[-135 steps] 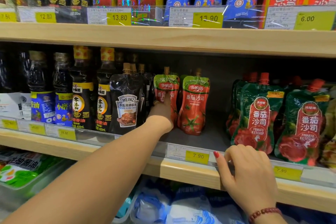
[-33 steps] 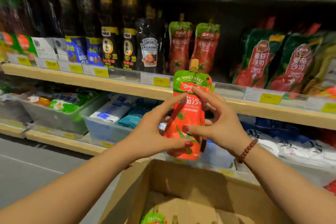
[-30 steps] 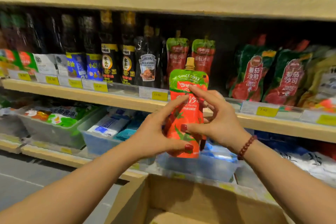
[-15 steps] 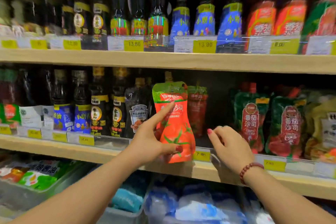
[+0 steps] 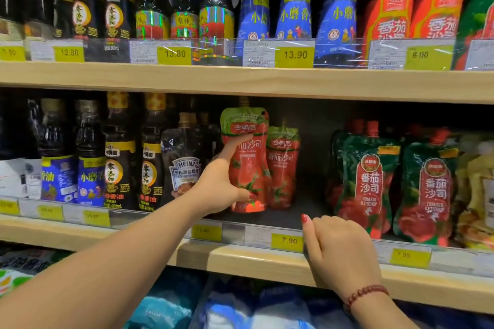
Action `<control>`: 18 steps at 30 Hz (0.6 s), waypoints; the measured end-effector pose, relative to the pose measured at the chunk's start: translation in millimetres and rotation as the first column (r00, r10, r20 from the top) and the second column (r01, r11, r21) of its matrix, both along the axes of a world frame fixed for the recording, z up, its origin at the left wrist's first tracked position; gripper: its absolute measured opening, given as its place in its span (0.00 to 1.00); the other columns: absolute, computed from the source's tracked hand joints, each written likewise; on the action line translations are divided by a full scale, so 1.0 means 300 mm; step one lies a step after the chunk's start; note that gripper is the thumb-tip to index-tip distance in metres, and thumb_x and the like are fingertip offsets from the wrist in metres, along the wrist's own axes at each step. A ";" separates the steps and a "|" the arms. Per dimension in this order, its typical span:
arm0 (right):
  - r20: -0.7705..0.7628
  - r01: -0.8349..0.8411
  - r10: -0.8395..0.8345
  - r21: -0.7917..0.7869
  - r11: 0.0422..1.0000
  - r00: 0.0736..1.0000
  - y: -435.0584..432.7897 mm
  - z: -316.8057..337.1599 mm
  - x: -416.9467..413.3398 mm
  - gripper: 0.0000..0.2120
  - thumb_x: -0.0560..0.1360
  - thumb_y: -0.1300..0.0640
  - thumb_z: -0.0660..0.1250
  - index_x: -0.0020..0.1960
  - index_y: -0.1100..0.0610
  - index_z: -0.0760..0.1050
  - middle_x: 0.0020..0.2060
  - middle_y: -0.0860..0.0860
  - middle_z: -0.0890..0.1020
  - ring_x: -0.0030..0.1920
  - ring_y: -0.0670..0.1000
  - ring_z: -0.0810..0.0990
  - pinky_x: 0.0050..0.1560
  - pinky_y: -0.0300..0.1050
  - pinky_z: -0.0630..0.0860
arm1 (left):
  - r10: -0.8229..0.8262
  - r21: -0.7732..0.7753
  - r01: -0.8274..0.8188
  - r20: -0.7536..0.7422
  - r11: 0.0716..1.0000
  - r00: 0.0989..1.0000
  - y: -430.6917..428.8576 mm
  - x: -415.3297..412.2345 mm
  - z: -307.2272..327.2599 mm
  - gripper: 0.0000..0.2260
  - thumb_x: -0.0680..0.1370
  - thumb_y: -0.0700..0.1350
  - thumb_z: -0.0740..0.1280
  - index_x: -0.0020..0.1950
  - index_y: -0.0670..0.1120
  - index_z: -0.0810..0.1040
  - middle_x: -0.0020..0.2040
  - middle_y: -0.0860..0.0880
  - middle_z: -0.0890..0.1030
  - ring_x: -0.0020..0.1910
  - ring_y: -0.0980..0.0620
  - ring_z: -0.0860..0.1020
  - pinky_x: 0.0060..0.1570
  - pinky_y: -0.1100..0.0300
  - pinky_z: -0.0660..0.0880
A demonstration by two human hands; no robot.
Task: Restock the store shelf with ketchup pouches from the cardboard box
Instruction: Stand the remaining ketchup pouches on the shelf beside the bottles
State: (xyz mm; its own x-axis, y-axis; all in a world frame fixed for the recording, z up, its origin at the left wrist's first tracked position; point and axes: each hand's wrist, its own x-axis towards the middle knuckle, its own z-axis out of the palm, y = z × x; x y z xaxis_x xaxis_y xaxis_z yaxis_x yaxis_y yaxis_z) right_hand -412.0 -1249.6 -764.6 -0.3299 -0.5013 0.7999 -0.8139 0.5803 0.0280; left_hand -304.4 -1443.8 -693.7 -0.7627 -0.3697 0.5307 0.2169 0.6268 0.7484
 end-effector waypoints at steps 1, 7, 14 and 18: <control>-0.010 0.001 -0.001 -0.003 1.000 1.000 -0.001 0.001 0.000 0.22 0.77 0.50 0.56 0.24 0.50 0.64 0.19 0.46 0.67 0.21 0.47 0.66 0.24 0.44 0.66 | 0.006 -0.015 -0.006 0.019 1.000 1.000 -0.005 -0.006 -0.013 0.47 0.63 0.30 0.75 0.66 0.71 0.61 0.58 0.55 0.75 0.52 0.55 0.80 0.47 0.55 0.81; -0.036 -0.014 0.014 -0.007 1.000 0.999 -0.004 -0.012 -0.006 0.22 0.77 0.50 0.56 0.25 0.50 0.65 0.20 0.46 0.68 0.21 0.46 0.66 0.25 0.43 0.66 | 0.055 -0.050 -0.049 0.144 0.998 0.988 -0.025 -0.030 -0.086 0.48 0.65 0.31 0.74 0.67 0.71 0.56 0.59 0.47 0.73 0.49 0.51 0.80 0.42 0.55 0.82; -0.035 -0.012 0.012 -0.010 1.000 0.999 -0.003 -0.012 0.000 0.21 0.77 0.52 0.58 0.25 0.50 0.62 0.19 0.46 0.66 0.20 0.47 0.64 0.24 0.42 0.63 | 0.231 -0.267 -0.148 0.312 0.952 0.922 -0.019 -0.033 -0.090 0.50 0.68 0.38 0.75 0.73 0.68 0.44 0.70 0.47 0.63 0.53 0.50 0.75 0.49 0.58 0.78; -0.055 -0.013 0.010 -0.044 0.999 0.998 0.000 -0.005 0.003 0.21 0.76 0.50 0.54 0.25 0.50 0.60 0.19 0.45 0.64 0.20 0.47 0.61 0.24 0.42 0.61 | 0.477 -0.444 -0.347 0.224 0.826 0.850 0.025 -0.025 -0.081 0.50 0.67 0.41 0.75 0.70 0.71 0.43 0.73 0.40 0.54 0.48 0.47 0.76 0.43 0.56 0.80</control>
State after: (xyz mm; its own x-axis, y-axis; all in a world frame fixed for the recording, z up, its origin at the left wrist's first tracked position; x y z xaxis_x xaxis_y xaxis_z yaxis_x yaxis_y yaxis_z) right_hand -411.1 -1249.7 -766.1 -0.2790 -0.4687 0.8382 -0.8185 0.5725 0.0477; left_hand -312.0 -1436.2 -717.9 -0.7304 -0.5107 0.4534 -0.3306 0.8454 0.4196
